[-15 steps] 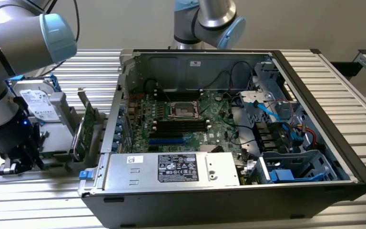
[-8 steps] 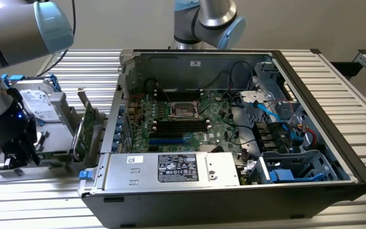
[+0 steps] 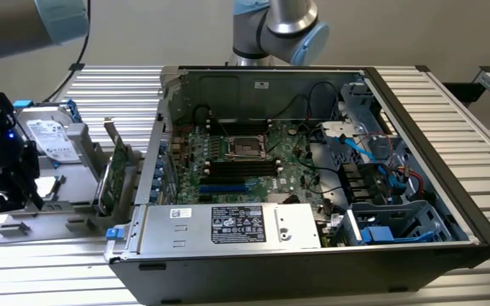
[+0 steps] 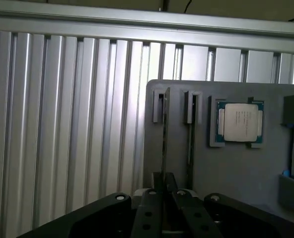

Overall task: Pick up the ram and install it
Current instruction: 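Pick up the ram and move it above insertion slot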

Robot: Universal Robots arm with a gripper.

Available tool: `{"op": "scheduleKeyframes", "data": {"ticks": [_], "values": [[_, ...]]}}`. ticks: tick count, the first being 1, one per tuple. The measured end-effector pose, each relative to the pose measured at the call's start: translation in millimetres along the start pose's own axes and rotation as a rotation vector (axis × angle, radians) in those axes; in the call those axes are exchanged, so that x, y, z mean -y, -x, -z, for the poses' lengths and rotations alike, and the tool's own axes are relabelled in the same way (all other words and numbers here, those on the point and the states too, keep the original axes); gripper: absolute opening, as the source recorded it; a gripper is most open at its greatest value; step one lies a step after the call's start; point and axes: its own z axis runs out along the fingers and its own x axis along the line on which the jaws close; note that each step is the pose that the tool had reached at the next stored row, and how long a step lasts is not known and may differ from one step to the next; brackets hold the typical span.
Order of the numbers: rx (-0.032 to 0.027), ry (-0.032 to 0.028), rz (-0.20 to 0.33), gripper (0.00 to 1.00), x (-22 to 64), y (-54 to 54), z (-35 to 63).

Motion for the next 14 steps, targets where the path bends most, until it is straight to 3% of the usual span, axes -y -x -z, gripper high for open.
{"op": "scheduleKeyframes", "data": {"ticks": [7,14], "values": [[0.0018,0.0003,0.000,0.14,4.3,-0.6,30.0],[0.0094,0.0006,0.003,0.14,18.5,-1.8,57.7]]}}
